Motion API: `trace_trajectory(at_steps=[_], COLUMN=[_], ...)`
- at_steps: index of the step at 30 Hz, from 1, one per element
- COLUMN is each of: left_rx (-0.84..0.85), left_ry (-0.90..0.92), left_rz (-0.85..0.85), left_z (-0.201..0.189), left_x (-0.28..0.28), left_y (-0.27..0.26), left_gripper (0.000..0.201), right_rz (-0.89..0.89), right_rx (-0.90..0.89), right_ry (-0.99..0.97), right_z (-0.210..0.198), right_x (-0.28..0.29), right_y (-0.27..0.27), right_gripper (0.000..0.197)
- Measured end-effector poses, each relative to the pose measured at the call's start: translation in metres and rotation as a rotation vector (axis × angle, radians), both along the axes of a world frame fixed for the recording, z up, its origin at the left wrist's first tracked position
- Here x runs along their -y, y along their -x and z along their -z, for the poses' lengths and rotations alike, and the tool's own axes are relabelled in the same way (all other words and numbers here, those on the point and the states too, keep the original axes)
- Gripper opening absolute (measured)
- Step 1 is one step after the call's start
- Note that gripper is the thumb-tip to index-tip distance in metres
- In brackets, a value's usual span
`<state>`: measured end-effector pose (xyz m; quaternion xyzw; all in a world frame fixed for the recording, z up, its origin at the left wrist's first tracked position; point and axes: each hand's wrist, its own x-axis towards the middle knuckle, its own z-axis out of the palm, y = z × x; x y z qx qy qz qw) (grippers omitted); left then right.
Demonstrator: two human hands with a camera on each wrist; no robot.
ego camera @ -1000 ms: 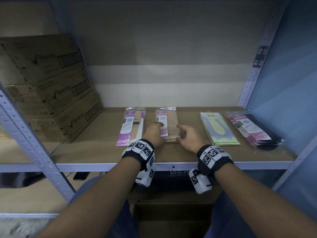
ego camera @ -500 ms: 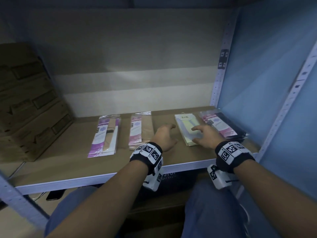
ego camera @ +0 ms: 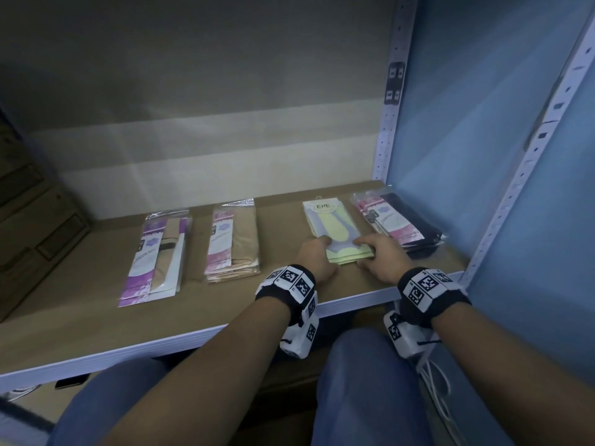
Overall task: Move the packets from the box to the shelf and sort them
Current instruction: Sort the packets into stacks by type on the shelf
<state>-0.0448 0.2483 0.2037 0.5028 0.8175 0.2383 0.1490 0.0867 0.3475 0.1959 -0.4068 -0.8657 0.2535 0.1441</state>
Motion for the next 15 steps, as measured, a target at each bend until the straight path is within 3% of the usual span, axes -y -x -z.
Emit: trace_trajectory(at_steps=[15], left_rx=[0.017], left_ry=[-0.073], left_rz=[-0.037], left_z=[0.0070], left_x=[-0.0053], left_y=[0.0037], left_gripper=[0.054], right_rz=[0.008], right_rx=[-0.045], right_ry=[0.026], right_z=[0.0046], right_x=[-0.0020], right_y=[0.0067], right_gripper=[0.050])
